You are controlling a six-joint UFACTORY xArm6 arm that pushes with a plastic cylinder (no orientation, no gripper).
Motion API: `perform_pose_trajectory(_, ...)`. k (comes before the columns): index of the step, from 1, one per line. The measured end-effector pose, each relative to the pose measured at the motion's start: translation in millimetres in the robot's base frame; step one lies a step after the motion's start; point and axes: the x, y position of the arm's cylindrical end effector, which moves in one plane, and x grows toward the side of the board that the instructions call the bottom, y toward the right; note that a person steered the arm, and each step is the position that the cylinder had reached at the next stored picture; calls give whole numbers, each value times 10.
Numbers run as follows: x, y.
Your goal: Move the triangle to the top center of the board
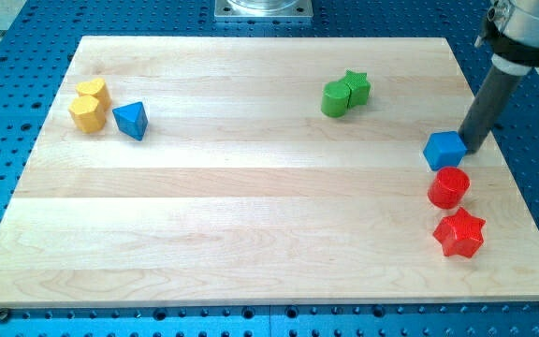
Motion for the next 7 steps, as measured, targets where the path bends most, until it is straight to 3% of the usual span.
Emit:
perform_pose_trajectory(1,-224,-1400)
perform_pose_trajectory(2,264,-3052)
perform_pose_trajectory(3,442,-4368)
perform_pose_trajectory(4,-15,-4535)
perform_pose_trajectory(7,-1066,-3352)
